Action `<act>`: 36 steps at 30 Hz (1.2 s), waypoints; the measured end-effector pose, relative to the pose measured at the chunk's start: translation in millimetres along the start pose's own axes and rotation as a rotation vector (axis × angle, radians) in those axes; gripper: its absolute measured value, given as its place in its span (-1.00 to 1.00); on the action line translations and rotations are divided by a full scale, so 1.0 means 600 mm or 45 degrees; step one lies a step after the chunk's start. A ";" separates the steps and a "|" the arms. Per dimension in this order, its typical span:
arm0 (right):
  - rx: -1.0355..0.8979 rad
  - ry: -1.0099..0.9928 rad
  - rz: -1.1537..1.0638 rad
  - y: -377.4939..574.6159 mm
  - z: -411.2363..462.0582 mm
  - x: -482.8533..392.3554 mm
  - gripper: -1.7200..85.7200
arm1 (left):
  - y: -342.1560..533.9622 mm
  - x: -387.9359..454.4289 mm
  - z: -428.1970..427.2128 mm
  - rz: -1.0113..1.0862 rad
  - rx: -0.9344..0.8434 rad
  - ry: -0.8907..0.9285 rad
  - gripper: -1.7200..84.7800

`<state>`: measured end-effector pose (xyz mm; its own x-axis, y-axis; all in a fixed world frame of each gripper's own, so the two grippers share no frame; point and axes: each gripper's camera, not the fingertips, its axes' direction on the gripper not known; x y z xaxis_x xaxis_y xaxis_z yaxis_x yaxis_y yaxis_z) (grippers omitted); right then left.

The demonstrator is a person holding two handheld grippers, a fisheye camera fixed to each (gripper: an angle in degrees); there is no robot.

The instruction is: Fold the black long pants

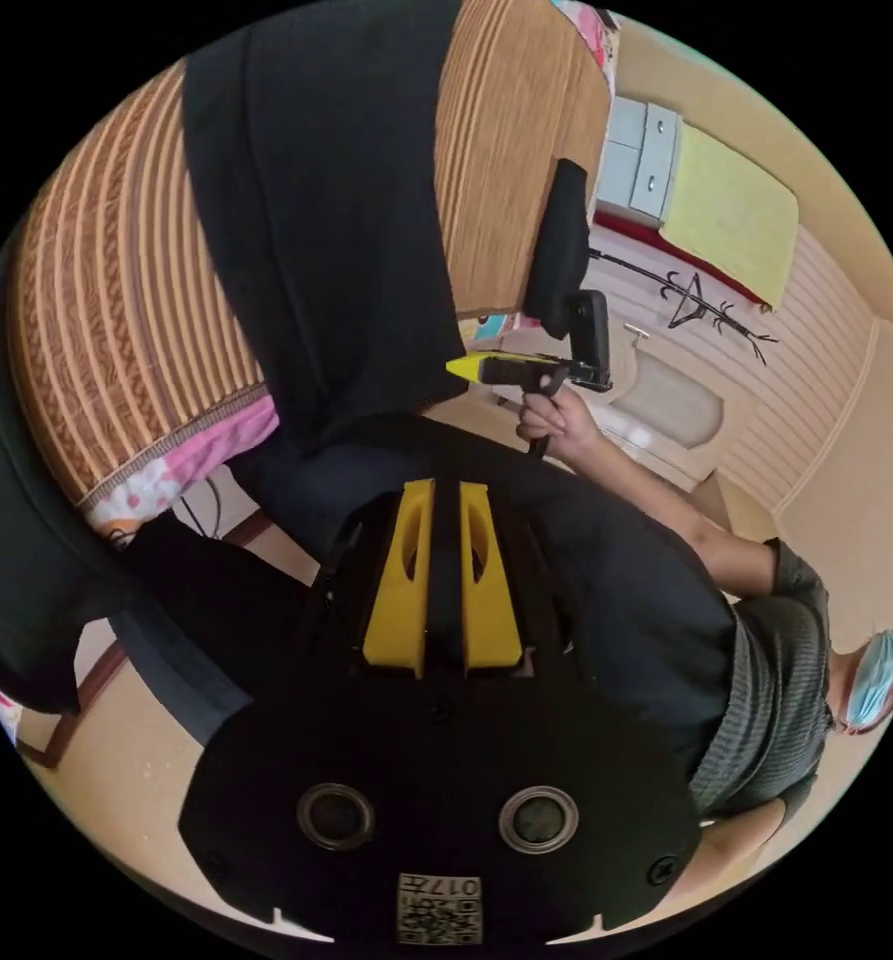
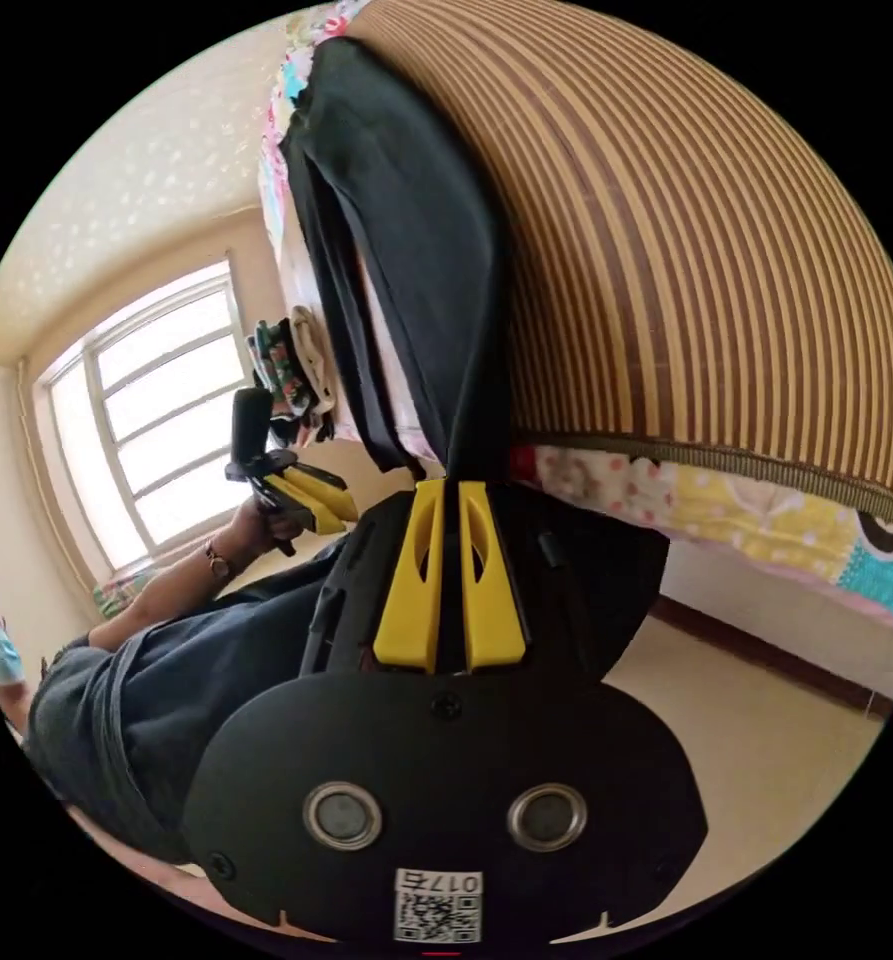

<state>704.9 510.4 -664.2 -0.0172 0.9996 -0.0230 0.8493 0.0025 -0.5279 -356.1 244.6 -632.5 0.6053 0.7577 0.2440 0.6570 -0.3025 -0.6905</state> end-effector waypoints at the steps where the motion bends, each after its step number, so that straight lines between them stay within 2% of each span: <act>1: -0.022 -0.068 -0.190 0.013 -0.015 -0.037 -0.88 | -0.003 0.020 -0.011 0.070 0.029 0.022 -0.77; 2: -0.052 -0.081 -0.354 0.025 -0.027 -0.076 -0.89 | -0.002 0.032 -0.020 0.105 0.063 0.010 -0.75; 4: -0.117 -0.061 -0.518 0.035 -0.038 -0.125 -0.89 | 0.012 0.075 -0.069 0.172 0.267 -0.078 -0.73; 8: -0.230 -0.047 -0.774 0.039 -0.038 -0.208 -0.89 | 0.035 0.119 -0.118 0.077 0.481 -0.323 -0.67; 10: -0.287 -0.056 -0.839 0.035 -0.026 -0.232 -0.90 | 0.024 0.153 -0.110 0.071 0.409 -0.583 -0.57; 13: -0.397 -0.024 -0.941 0.036 0.008 -0.263 -0.90 | 0.001 0.172 -0.073 0.054 0.237 -0.915 -0.54; 18: -0.486 -0.065 -0.996 0.037 0.041 -0.280 -0.89 | -0.024 0.140 -0.007 0.030 -0.039 -1.093 -0.72; 20: -0.585 0.008 -0.908 0.026 0.054 -0.258 -0.89 | -0.022 0.121 0.002 0.023 -0.070 -1.075 -0.84; 22: -0.711 0.093 -0.866 0.020 0.060 -0.233 -0.89 | -0.012 0.093 0.000 -0.010 -0.035 -0.946 -0.90; 27: -0.827 0.175 -0.609 -0.054 0.001 -0.122 -0.88 | 0.021 0.054 -0.018 -0.032 0.143 -0.685 -0.94; 30: -0.661 0.197 -0.365 -0.159 -0.084 -0.047 -0.85 | 0.042 0.041 -0.034 -0.058 0.231 -0.609 -0.94; 33: -0.333 0.134 -0.150 -0.287 -0.177 0.005 -0.77 | 0.063 0.026 -0.050 -0.083 0.316 -0.513 -0.94; 35: 0.019 0.048 0.042 -0.382 -0.241 0.045 -0.74 | 0.074 0.014 -0.057 -0.106 0.361 -0.463 -0.94; 36: 0.098 0.019 0.103 -0.403 -0.251 0.057 -0.73 | 0.080 0.004 -0.060 -0.125 0.388 -0.429 -0.95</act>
<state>578.7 548.4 -409.7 0.0580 0.9968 -0.0555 0.8045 -0.0796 -0.5886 -306.6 211.2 -640.6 0.3339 0.9352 0.1183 0.5116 -0.0744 -0.8560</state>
